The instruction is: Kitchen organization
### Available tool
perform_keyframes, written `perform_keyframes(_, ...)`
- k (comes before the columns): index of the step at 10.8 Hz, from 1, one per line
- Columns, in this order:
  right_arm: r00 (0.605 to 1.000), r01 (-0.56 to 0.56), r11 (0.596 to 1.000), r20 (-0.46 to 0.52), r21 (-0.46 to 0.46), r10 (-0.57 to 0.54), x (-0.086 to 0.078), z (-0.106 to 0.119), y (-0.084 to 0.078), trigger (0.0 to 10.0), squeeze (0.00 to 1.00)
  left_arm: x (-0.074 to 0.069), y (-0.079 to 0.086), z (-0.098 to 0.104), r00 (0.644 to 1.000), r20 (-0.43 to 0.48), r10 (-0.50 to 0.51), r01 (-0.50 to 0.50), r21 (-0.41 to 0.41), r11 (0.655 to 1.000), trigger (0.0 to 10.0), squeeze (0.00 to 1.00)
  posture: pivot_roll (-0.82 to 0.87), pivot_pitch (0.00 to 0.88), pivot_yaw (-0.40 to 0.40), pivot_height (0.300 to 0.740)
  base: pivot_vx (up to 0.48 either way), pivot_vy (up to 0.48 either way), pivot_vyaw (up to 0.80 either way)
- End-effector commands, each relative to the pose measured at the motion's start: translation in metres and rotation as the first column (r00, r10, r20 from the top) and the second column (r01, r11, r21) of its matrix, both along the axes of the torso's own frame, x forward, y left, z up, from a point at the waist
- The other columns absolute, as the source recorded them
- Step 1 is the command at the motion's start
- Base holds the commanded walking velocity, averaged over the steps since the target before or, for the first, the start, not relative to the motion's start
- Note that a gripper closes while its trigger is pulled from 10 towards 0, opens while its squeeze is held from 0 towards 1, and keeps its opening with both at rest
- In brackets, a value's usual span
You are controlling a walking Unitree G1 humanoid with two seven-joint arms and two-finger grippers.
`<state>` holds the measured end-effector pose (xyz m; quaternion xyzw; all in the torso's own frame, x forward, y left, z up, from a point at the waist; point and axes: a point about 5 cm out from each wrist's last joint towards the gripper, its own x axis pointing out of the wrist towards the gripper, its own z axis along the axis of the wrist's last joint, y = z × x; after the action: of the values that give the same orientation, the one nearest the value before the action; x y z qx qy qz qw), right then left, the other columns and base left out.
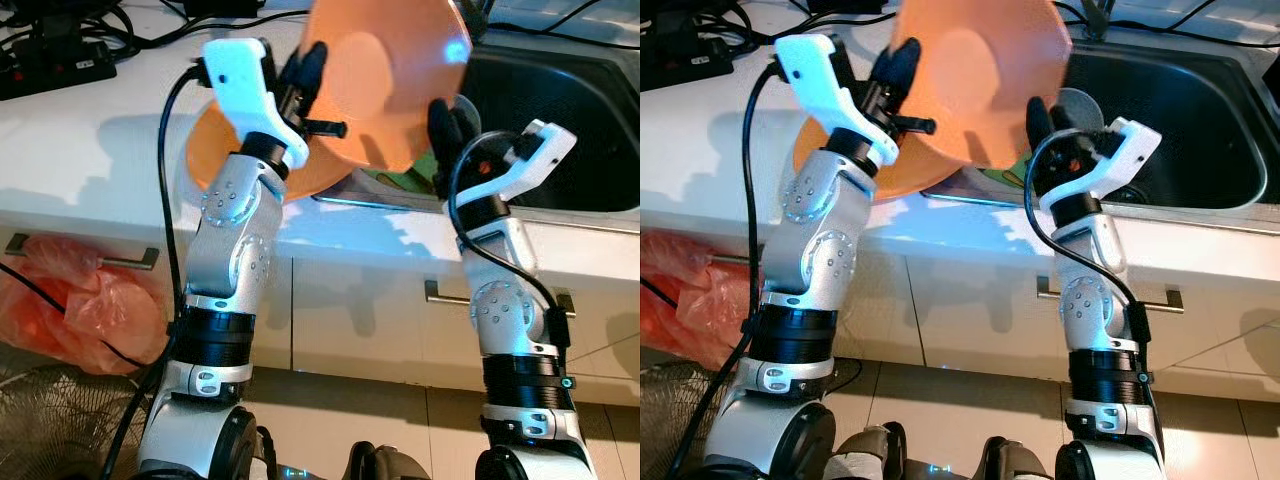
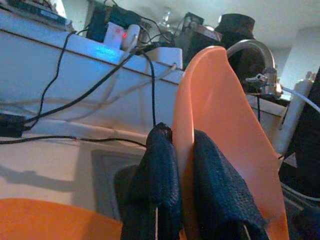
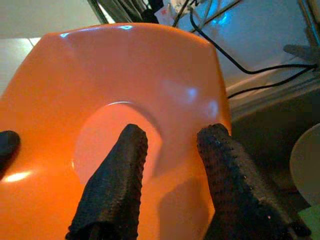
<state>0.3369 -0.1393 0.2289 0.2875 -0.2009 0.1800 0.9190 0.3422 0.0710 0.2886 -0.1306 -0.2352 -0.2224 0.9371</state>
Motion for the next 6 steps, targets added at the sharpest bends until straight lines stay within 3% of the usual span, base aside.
perform_keyframes(1, 1.000, -0.020, 1.000, 0.010, 0.007, 0.020, -0.0035, 0.0008, -0.0010, 10.0, 0.00, -0.0057, -0.0047, 0.0108, 0.998, 0.064, -0.027, 0.027, -0.003, 1.000, 10.0, 0.00, 0.10, 0.157, -0.030, 0.740, 0.000, 0.000, 0.00)
perform_keyframes(6, 1.000, -0.007, 1.000, -0.007, 0.007, 0.007, -0.0041, -0.0022, -0.0037, 10.0, 0.00, -0.0104, -0.0027, 0.0188, 0.994, 0.104, -0.035, 0.039, -0.045, 0.998, 10.0, 0.00, 0.10, 0.154, -0.032, 0.740, 0.000, 0.000, 0.00)
